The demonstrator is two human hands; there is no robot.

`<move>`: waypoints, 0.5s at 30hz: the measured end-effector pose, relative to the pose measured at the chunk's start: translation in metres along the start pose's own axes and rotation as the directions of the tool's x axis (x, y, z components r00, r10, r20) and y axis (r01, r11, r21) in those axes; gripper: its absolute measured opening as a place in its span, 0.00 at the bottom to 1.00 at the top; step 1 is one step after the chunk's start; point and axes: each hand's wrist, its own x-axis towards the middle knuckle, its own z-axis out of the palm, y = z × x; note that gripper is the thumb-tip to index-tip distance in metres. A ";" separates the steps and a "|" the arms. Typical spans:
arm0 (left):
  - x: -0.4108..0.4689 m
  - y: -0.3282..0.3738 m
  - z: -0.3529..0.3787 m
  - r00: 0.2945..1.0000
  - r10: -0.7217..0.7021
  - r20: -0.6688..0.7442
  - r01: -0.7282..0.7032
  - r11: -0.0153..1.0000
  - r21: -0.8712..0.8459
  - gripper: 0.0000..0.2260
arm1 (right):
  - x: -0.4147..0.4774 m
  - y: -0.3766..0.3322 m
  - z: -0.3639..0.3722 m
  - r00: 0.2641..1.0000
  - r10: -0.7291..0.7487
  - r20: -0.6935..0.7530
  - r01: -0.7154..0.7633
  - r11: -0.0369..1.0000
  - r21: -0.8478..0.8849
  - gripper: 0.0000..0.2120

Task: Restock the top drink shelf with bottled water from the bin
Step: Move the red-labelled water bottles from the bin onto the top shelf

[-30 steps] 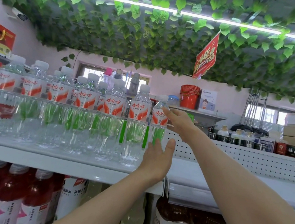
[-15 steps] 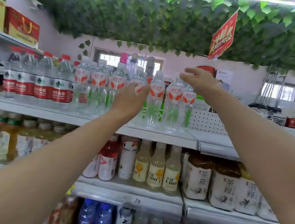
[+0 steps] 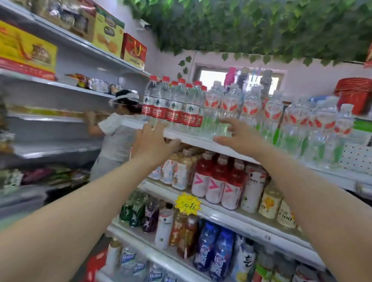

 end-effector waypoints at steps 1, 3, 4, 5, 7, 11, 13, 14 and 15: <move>-0.008 -0.018 0.000 1.000 -0.014 0.012 0.014 0.999 0.032 0.31 | -0.001 -0.005 0.022 0.999 -0.006 0.037 0.006 1.000 -0.001 0.33; -0.026 -0.055 0.004 0.998 -0.050 0.038 0.047 0.996 0.080 0.30 | -0.002 -0.012 0.066 0.991 -0.018 0.135 0.018 1.000 0.005 0.33; -0.036 -0.073 0.009 0.996 -0.076 0.053 0.071 0.993 0.092 0.30 | -0.001 -0.014 0.089 0.983 -0.021 0.184 0.021 1.000 0.004 0.33; -0.046 -0.092 0.014 0.992 -0.104 0.068 0.097 0.990 0.105 0.29 | 0.000 -0.014 0.112 0.974 -0.023 0.223 0.026 1.000 -0.008 0.34; -0.067 -0.129 0.029 0.981 -0.160 0.112 0.138 0.974 0.178 0.29 | 0.002 -0.013 0.160 0.956 -0.033 0.290 0.045 0.998 -0.033 0.34; -0.114 -0.196 0.065 0.921 -0.332 0.205 0.271 0.922 0.277 0.29 | 0.003 -0.001 0.254 0.886 -0.072 0.459 0.070 0.997 0.022 0.32; -0.145 -0.227 0.087 0.878 -0.421 0.226 0.352 0.890 0.290 0.29 | 0.000 0.009 0.301 0.844 -0.083 0.530 0.076 0.997 0.036 0.32; -0.160 -0.242 0.099 0.855 -0.460 0.241 0.380 0.871 0.312 0.29 | -0.003 0.015 0.325 0.813 -0.082 0.576 0.074 0.997 0.038 0.32; -0.176 -0.257 0.110 0.824 -0.504 0.258 0.415 0.848 0.331 0.30 | -0.005 0.021 0.350 0.779 -0.077 0.622 0.069 0.997 0.038 0.32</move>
